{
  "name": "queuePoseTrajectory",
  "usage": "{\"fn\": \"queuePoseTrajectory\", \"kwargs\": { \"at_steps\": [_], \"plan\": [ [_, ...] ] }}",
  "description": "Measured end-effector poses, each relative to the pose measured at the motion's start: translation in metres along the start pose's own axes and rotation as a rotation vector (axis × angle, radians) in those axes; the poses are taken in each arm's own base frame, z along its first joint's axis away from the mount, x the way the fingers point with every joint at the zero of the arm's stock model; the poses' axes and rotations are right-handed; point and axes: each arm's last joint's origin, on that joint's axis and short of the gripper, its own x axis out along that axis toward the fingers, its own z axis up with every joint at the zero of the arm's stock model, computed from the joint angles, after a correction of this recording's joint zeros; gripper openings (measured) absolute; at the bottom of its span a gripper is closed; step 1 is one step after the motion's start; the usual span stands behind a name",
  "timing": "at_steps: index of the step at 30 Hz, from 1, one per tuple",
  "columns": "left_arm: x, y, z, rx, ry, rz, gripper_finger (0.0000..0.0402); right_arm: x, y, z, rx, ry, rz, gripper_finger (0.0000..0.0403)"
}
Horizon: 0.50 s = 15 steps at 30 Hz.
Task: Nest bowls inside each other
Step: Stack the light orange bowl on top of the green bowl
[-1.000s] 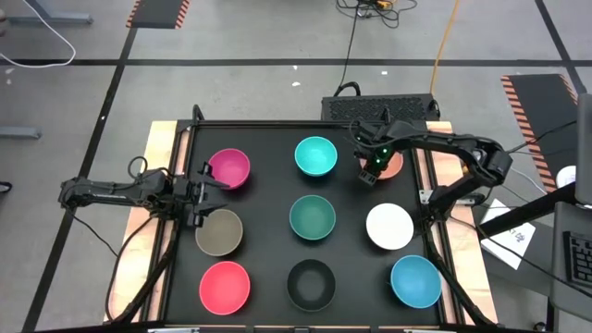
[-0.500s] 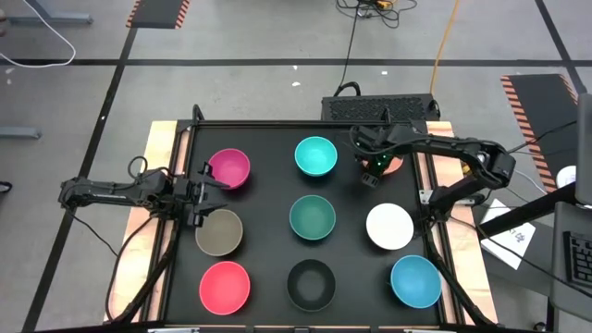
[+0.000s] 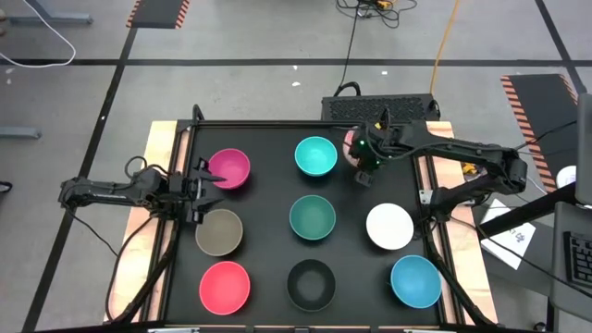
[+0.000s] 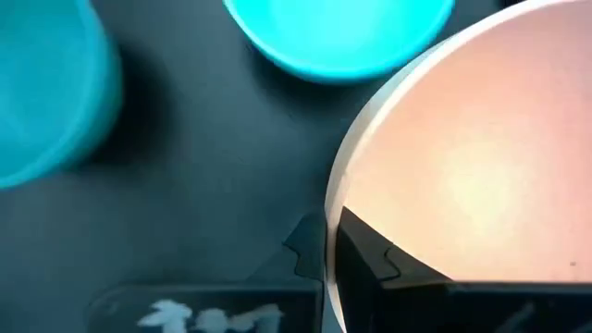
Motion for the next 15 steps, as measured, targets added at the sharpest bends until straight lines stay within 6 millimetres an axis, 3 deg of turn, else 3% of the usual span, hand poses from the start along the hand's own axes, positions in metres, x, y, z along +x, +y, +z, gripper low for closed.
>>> {"fn": "queuePoseTrajectory", "kwargs": {
  "at_steps": [15],
  "plan": [
    [0.0, 0.0, -0.003, -0.037, 0.036, 0.013, 0.0244, -0.021, 0.072, 0.018, -0.127, -0.202, 0.247, 0.0]
  ]
}}
